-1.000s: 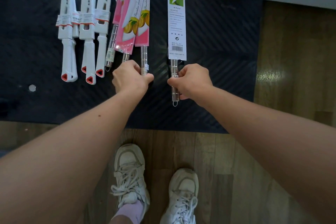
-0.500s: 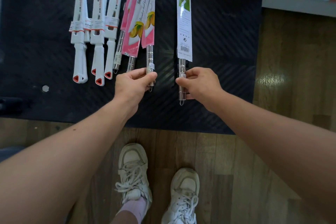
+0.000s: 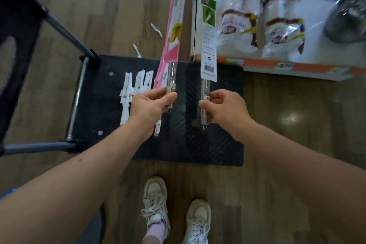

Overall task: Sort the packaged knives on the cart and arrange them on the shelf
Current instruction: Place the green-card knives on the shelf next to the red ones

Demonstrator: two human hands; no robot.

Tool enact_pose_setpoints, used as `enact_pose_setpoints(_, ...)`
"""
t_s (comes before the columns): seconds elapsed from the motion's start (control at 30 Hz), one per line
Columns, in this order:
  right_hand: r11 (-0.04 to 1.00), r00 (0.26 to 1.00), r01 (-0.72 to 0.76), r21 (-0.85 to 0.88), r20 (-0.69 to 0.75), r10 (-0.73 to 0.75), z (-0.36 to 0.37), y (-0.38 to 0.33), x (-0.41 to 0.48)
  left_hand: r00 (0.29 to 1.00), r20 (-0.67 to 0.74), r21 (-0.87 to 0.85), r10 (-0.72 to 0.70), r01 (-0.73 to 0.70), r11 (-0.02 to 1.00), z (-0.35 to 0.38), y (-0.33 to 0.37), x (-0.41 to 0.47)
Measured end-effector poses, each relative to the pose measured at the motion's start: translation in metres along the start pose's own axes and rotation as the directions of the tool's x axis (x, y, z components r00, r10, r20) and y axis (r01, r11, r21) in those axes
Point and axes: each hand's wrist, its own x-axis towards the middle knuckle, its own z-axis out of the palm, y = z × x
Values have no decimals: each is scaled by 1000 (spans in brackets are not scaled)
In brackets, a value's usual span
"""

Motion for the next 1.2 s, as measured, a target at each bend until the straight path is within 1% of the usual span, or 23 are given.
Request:
enact_pose_setpoints(0.1, 998, 998, 62, -3, -19, -62, -29, -50, -30, 998, -3, -11, 57, -57, 998, 2, 56, -26)
enact_pose_setpoints(0.17, 993, 993, 115, -11, -34, -115, -49, -83, -48, 992, 7, -10, 127, -127, 992, 7, 95, -45)
enact_pose_setpoints(0.27, 985, 984, 172, -3, -49, -172, -77, -131, -76, 976, 57, -25, 210, -209, 978, 16, 152, -76)
enact_pose_setpoints(0.43, 962, 956, 271, -38, -104, -273, -114, -202, -127, 962, 104, -59, 252, -247, 967, 25, 227, -128)
enact_pose_setpoints(0.6, 935, 905, 334, -122, -237, -354, -157, -268, -185, 944, 177, -62, 279, -273, 960, 34, 294, -190)
enact_pose_setpoints(0.73, 938, 891, 323, -121, -294, -345, -188, -314, -238, 918, 212, -78, 337, -327, 942, 39, 346, -243)
enact_pose_setpoints(0.87, 941, 867, 322, -100, -368, -336, -211, -343, -288, 888, 261, -93, 378, -367, 926, 38, 389, -281)
enact_pose_setpoints(0.93, 944, 857, 313, -102, -398, -327, -218, -351, -307, 873, 281, -82, 400, -393, 916, 40, 402, -294)
enact_pose_setpoints(1.0, 950, 854, 306, -68, -422, -305, -222, -353, -320, 863, 287, -76, 416, -412, 908, 43, 412, -302)
enact_pose_setpoints(1.2, 954, 834, 299, -1, -486, -261, -237, -349, -349, 864, 325, -83, 384, -378, 922, 69, 424, -322)
